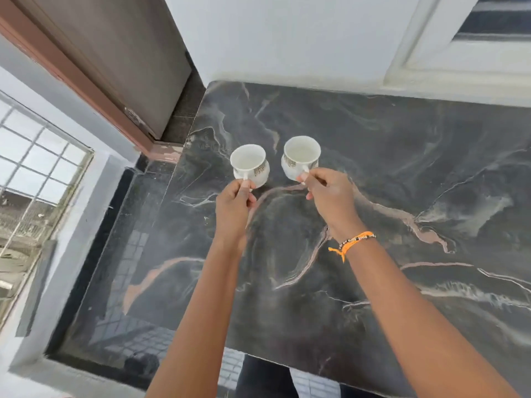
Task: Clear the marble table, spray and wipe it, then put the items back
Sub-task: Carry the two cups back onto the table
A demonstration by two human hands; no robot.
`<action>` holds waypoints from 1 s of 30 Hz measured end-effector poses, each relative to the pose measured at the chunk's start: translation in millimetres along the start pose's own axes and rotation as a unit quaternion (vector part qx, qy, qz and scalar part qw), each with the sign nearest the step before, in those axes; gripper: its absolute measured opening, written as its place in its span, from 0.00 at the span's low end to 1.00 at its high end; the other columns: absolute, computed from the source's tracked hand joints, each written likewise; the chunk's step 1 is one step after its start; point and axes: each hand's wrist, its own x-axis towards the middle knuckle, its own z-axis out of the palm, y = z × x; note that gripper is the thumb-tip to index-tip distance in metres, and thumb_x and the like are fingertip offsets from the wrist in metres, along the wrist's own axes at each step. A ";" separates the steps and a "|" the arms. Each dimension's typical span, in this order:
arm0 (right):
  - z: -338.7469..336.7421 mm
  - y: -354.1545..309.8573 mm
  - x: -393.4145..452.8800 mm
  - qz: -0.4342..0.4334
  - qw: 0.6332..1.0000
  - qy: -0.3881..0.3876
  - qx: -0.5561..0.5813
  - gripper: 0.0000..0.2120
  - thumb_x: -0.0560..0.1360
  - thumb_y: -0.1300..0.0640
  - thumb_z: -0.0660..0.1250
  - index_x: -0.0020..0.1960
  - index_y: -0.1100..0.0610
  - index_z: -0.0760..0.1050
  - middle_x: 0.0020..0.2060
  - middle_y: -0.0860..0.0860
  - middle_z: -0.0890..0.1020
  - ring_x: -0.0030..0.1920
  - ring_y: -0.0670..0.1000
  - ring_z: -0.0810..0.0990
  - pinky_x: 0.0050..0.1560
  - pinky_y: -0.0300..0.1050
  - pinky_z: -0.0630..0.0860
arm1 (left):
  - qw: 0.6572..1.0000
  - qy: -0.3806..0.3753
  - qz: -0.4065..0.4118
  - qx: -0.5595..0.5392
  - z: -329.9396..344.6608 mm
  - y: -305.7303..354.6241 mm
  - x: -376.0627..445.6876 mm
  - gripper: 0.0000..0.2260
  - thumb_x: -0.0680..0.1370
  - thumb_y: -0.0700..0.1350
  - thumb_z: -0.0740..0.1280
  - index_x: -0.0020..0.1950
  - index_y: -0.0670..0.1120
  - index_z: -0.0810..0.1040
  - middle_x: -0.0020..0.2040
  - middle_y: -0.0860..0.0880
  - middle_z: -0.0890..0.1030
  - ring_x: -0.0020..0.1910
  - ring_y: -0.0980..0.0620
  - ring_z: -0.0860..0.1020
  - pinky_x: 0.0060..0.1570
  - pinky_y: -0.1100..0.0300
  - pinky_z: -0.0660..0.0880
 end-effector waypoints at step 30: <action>203.1 -38.4 124.3 0.045 0.979 0.194 -0.045 0.10 0.76 0.57 0.65 0.42 0.61 0.81 0.34 0.48 0.78 0.30 0.46 0.81 0.39 0.40 0.73 | 0.986 -0.149 0.003 0.068 -80.5 18.9 228.4 0.09 0.81 0.41 0.57 0.48 0.44 0.77 0.32 0.50 0.73 0.32 0.57 0.70 0.31 0.75 0.68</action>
